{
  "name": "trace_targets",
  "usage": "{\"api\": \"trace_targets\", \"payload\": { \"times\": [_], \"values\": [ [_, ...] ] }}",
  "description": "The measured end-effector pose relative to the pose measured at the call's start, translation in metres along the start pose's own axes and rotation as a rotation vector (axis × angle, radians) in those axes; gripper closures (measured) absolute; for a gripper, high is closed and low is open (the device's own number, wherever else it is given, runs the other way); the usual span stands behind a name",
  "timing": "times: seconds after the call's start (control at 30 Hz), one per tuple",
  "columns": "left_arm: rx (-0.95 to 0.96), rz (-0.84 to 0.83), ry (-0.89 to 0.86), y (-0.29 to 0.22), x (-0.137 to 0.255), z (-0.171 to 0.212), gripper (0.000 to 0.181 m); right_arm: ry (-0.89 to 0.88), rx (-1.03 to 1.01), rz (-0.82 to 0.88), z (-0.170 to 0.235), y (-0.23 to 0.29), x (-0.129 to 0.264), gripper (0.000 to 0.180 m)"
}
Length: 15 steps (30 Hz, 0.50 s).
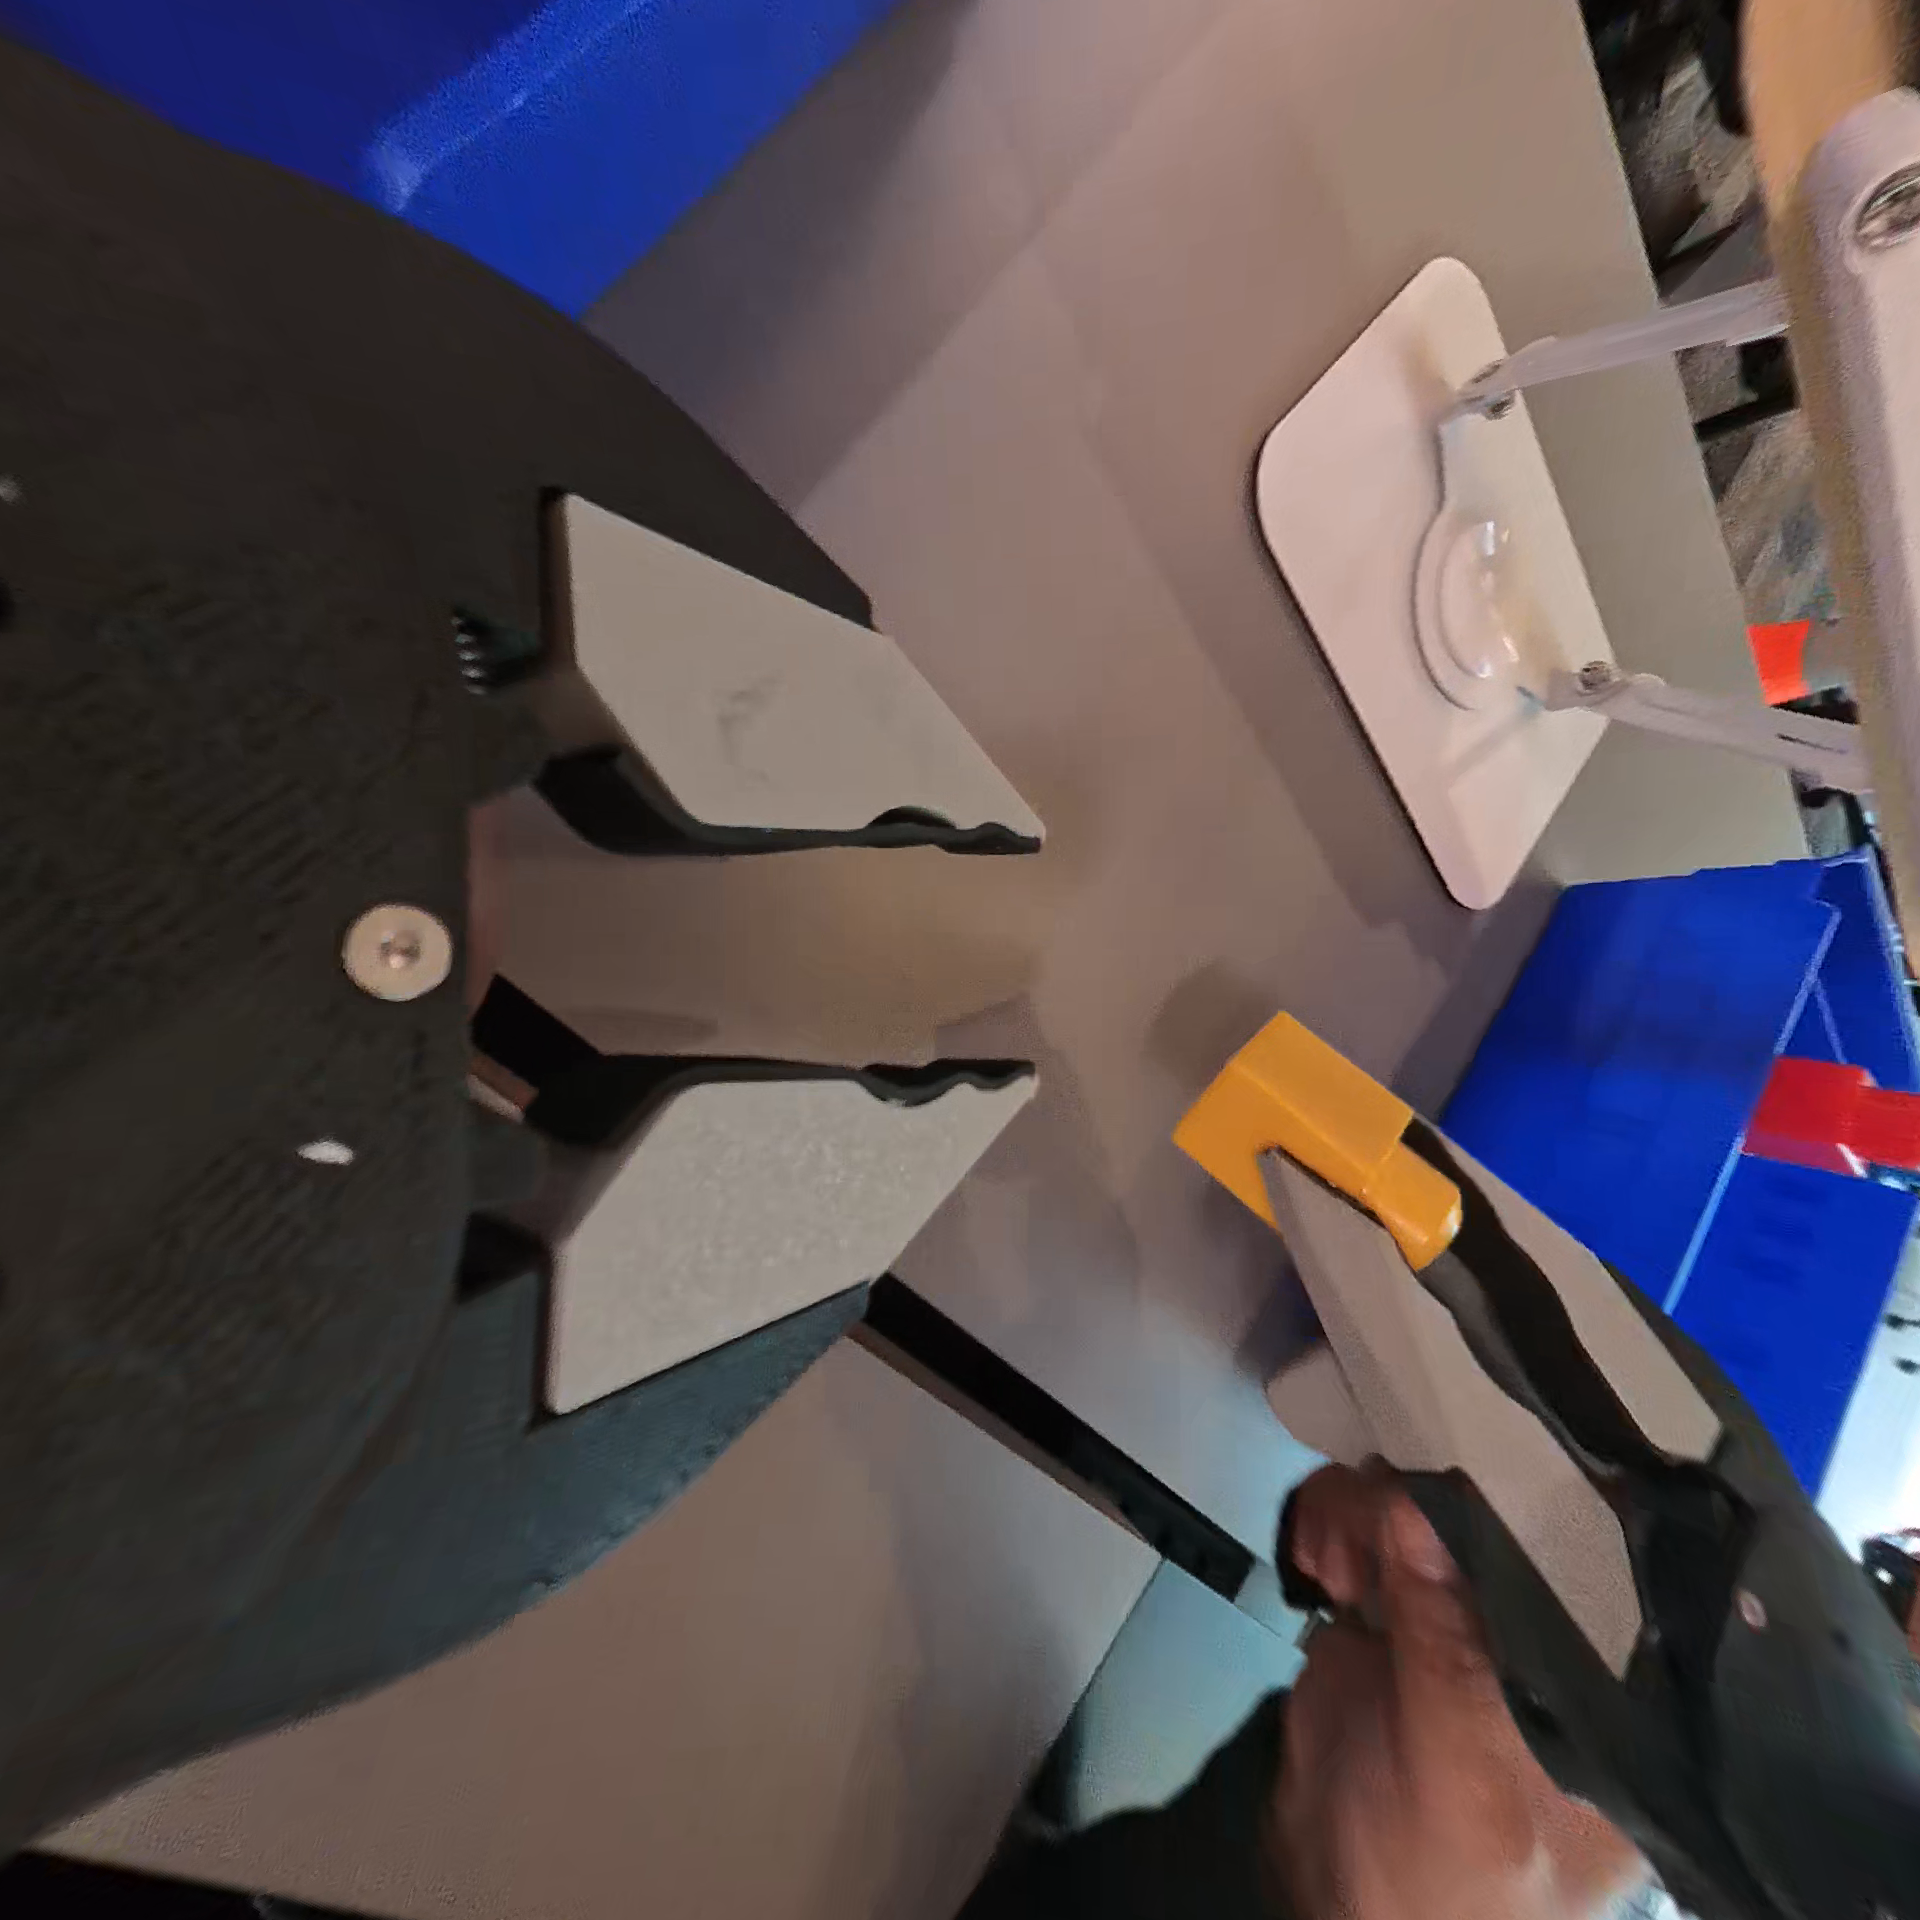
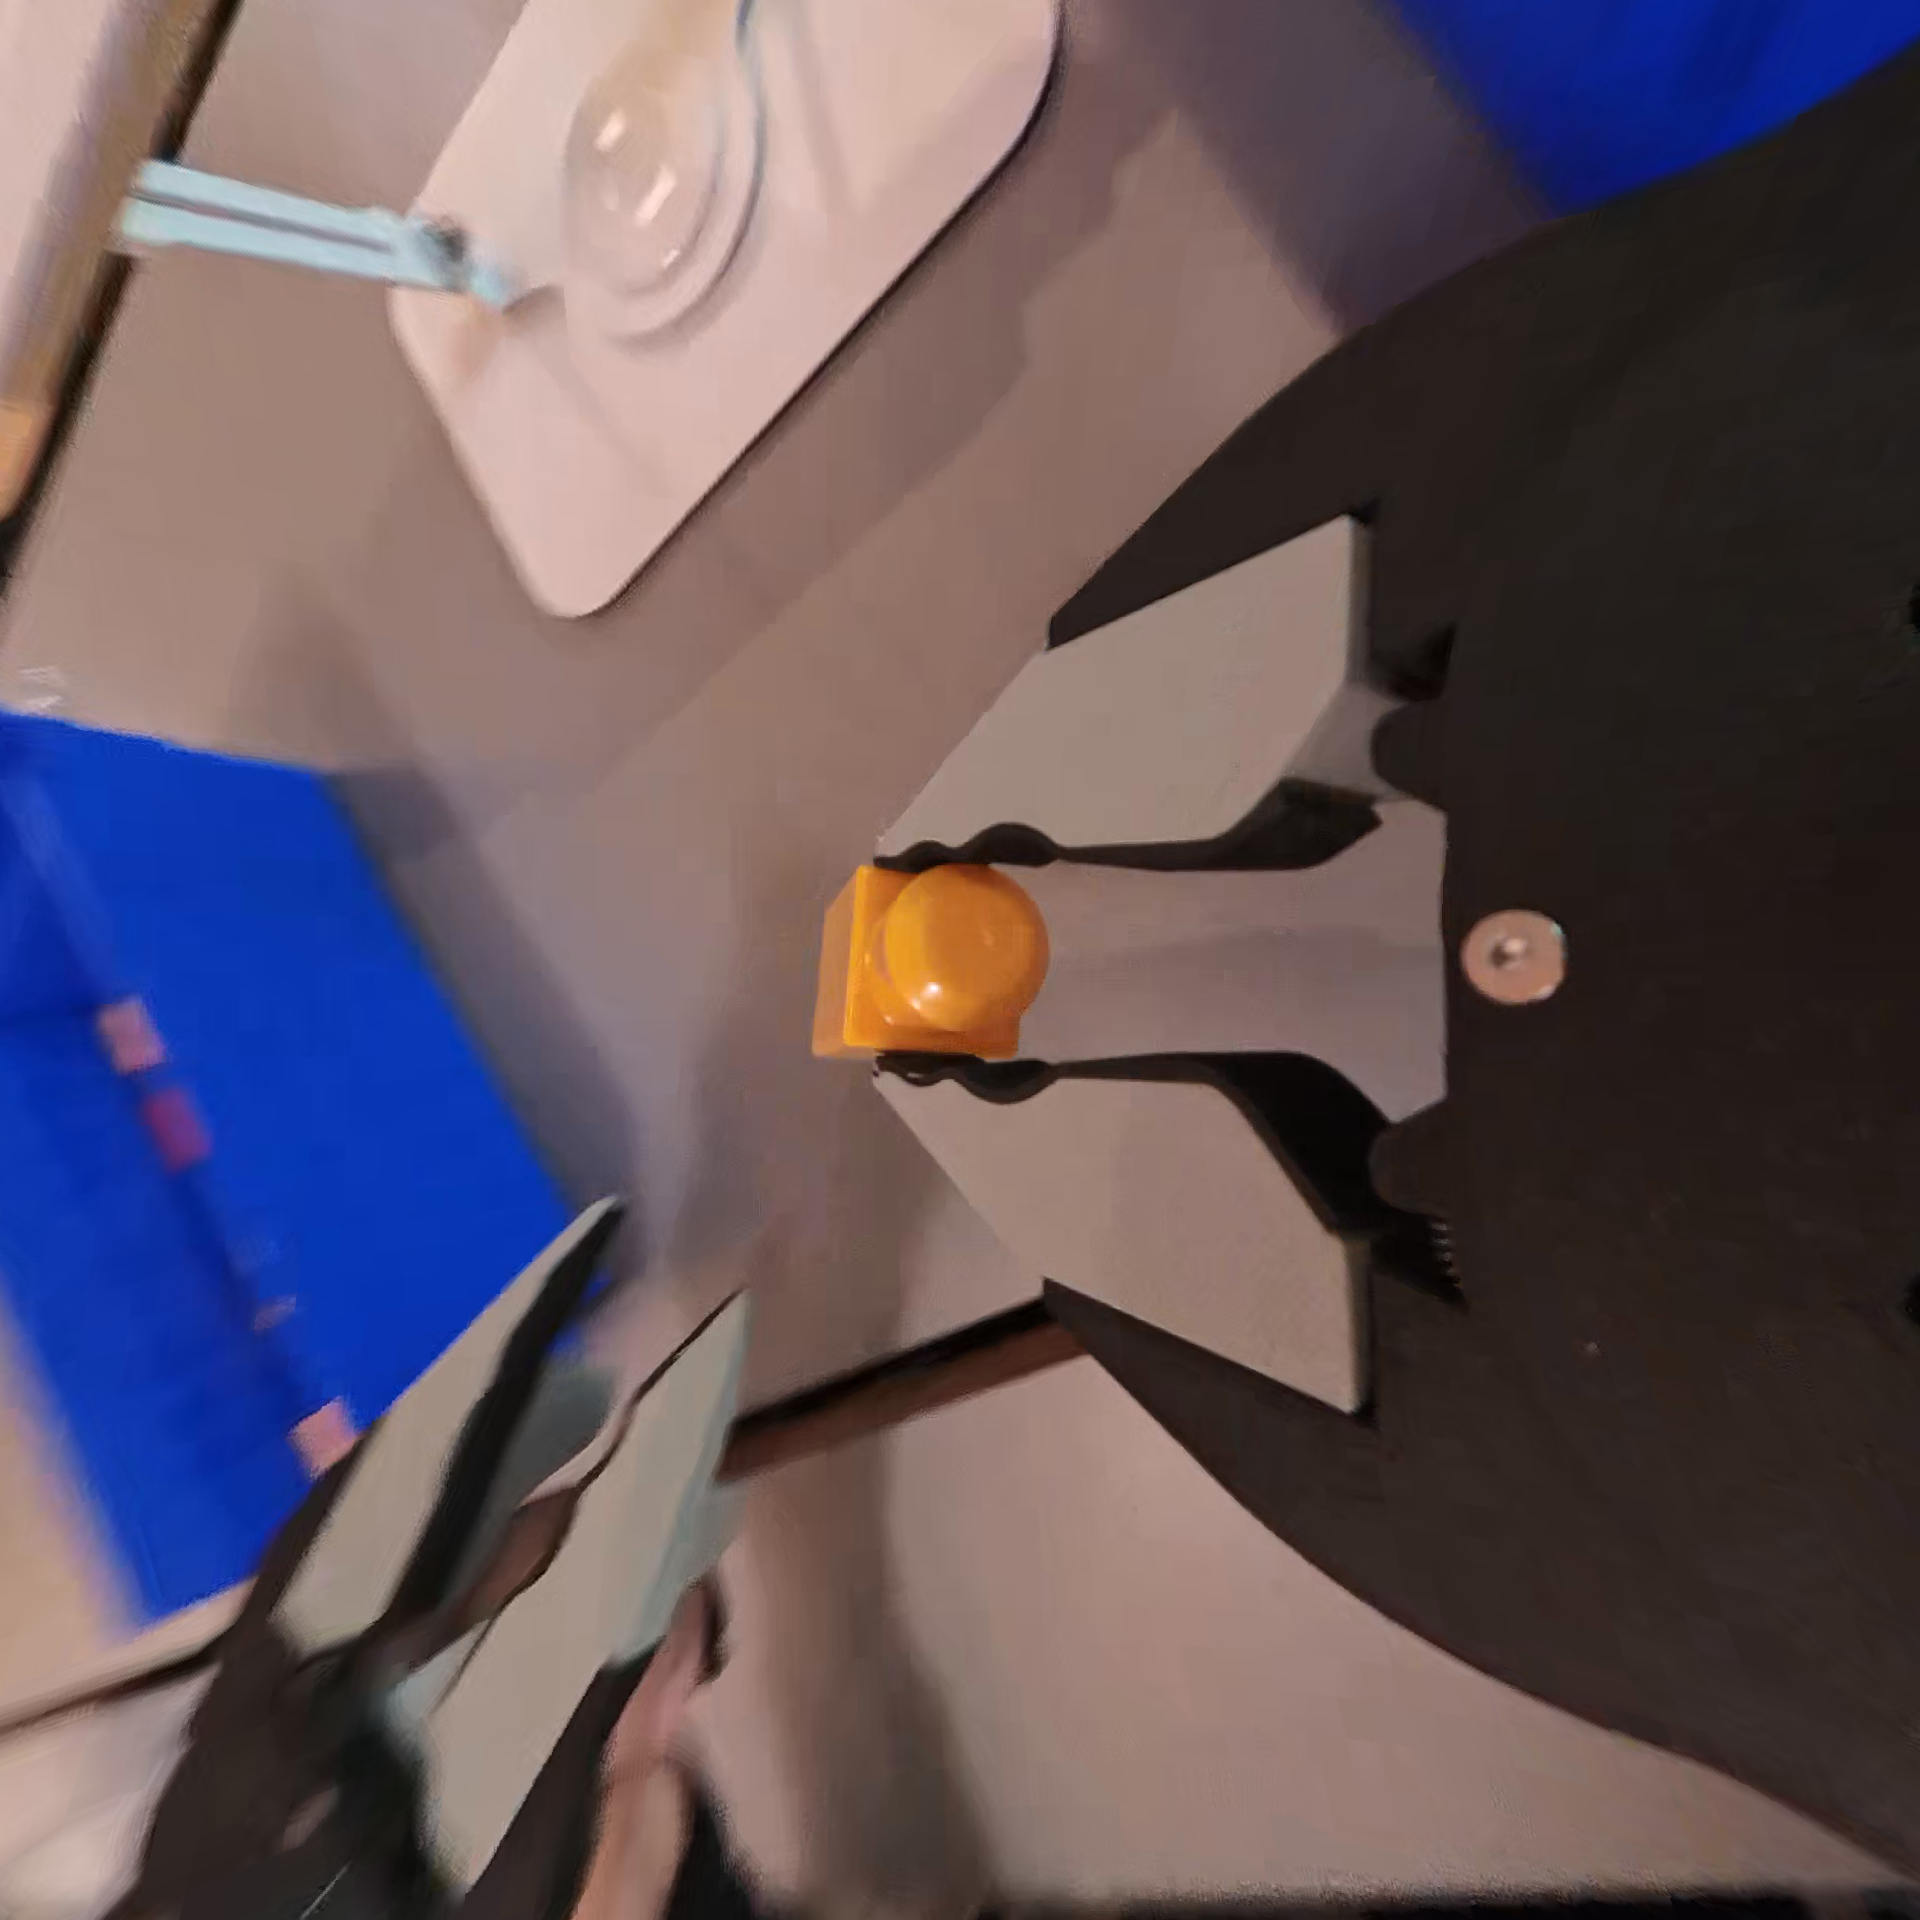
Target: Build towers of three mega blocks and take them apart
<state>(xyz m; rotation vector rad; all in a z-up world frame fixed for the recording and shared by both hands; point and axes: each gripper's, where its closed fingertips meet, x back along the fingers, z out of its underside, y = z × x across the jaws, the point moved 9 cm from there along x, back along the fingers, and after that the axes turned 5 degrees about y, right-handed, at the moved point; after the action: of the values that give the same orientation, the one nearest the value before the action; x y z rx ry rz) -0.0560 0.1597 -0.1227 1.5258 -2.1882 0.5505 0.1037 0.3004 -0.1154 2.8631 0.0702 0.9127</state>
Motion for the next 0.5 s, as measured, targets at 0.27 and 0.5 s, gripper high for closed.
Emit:
{"api": "trace_targets", "payload": {
  "times": [0.27, 0.5],
  "values": [
    [-0.002, -0.076, 0.073, 0.0, -0.026, 0.017, 0.147, 0.42, 0.187, 0.232, 0.023, 0.004, -0.011, 0.148],
    [0.042, -0.023, 0.097, 0.002, -0.032, 0.023, 0.147, 0.431, 0.182, 0.254, 0.029, 0.001, -0.029, 0.123]
  ]
}}
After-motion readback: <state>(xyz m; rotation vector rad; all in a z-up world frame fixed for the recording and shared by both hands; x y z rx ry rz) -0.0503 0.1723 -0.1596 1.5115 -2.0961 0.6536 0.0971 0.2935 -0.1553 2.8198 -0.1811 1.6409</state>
